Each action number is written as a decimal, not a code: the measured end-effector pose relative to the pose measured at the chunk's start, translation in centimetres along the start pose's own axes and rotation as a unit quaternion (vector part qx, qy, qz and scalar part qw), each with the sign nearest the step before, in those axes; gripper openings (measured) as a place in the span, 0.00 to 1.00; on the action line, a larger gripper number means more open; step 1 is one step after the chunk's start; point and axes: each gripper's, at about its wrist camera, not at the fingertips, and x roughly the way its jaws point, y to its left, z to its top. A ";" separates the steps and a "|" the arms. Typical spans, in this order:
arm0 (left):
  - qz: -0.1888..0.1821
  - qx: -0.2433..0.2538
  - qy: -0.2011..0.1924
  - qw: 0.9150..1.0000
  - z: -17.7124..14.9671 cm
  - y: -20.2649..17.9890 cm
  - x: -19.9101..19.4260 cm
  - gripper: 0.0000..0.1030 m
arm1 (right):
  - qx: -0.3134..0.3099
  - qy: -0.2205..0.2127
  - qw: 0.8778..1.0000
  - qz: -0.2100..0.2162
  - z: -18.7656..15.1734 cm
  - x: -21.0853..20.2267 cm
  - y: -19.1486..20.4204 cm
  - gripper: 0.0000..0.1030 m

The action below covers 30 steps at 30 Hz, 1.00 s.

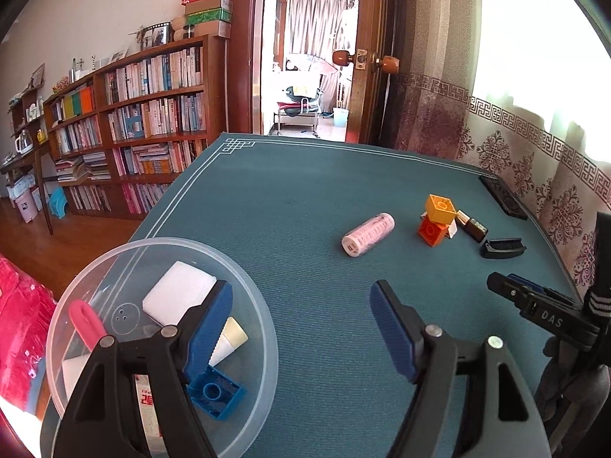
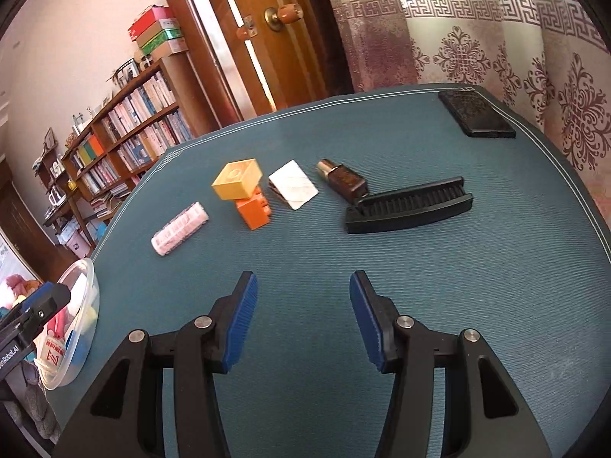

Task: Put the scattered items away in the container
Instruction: 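Move both tools back over the table toward the remaining items, then grasp the pink mesh roller with the left tool while the right tool grasps the black comb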

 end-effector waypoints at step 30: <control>-0.042 0.027 0.058 0.997 1.4 -6.0 8.0 0.77 | 0.135 -0.008 0.989 -0.051 5.3 4.0 -8.1 0.52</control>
